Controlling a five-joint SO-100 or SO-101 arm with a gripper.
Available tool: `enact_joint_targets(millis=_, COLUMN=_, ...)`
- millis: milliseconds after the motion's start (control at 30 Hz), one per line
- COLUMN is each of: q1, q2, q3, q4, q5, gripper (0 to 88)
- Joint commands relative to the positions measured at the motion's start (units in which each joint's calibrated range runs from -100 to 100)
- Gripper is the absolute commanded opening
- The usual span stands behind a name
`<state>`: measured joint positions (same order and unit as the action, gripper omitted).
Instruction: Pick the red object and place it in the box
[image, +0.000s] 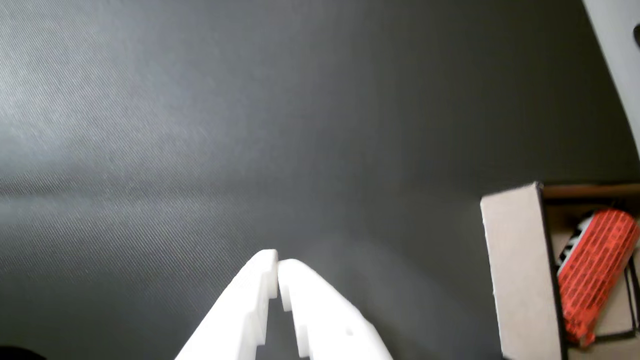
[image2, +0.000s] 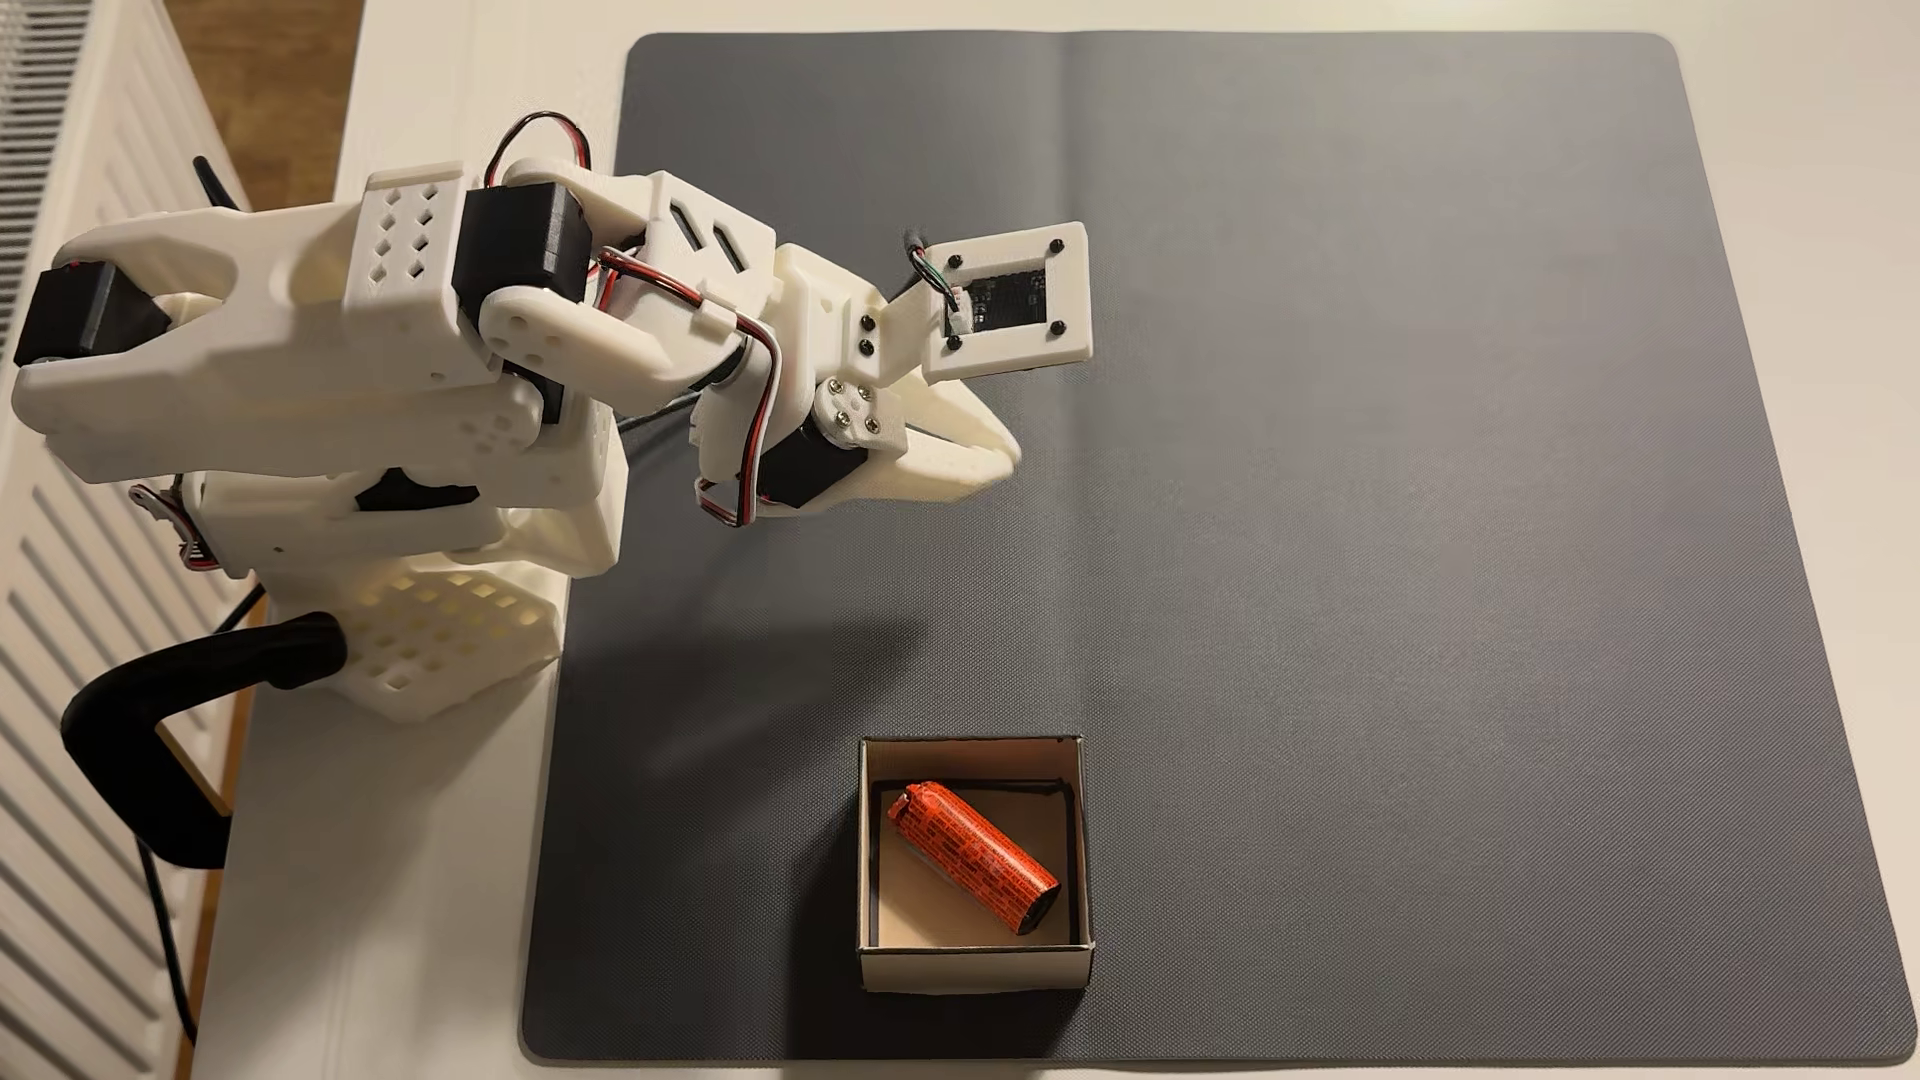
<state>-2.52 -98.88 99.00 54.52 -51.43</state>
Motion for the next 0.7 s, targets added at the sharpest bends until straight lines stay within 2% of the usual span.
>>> enact_joint_targets(millis=0, q1=0.52, q2=-0.19, q3=0.82, q4=4.57, q5=0.17, gripper=0.6)
enact_joint_targets(millis=300, q1=6.46, q2=-0.19, q3=0.82, q4=15.58, q5=0.17, gripper=0.6)
enact_joint_targets(millis=667, q1=6.01, q2=-0.02, q3=0.82, q4=21.26, q5=0.64, gripper=0.6)
